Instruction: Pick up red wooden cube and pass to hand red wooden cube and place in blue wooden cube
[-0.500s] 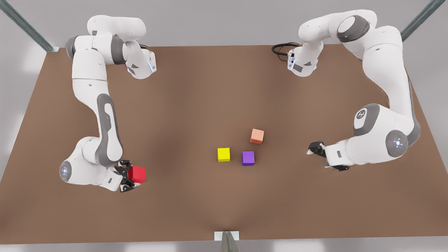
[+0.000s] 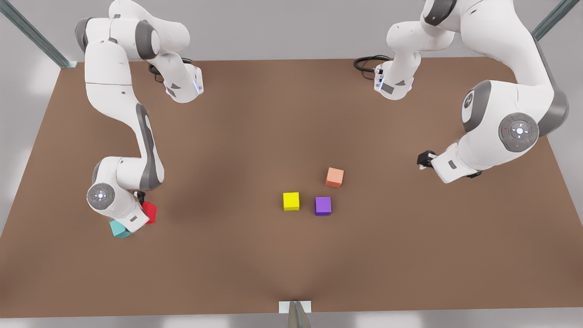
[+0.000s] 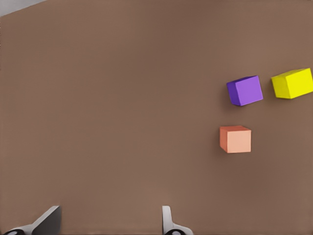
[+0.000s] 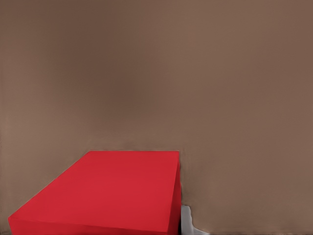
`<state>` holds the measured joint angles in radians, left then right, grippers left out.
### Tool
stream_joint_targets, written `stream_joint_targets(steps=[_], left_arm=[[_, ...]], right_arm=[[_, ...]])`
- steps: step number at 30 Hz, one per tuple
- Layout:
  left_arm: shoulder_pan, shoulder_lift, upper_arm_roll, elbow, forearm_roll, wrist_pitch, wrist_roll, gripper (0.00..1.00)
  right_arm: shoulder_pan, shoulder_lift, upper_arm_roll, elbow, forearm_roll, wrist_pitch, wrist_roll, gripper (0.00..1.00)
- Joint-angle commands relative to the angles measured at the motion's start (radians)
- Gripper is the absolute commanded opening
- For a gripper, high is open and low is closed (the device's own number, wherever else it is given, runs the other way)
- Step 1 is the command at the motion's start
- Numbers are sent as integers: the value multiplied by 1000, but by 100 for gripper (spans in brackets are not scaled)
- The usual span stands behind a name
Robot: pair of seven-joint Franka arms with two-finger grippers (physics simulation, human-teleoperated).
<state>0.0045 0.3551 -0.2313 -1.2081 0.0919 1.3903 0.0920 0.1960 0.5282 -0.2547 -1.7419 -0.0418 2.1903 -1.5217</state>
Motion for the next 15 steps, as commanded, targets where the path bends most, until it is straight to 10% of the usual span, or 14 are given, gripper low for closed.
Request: stream_joint_targets(steps=[1,15], left_arm=[[12,-1,0,1,0,-28,-95,100],[32,-2,-3,1,-6,-59,-95,100]], right_arm=[[-17,-27,-12,-59,-26,68,465,49],[-142,61,-20,-67,-27,267,433,50]])
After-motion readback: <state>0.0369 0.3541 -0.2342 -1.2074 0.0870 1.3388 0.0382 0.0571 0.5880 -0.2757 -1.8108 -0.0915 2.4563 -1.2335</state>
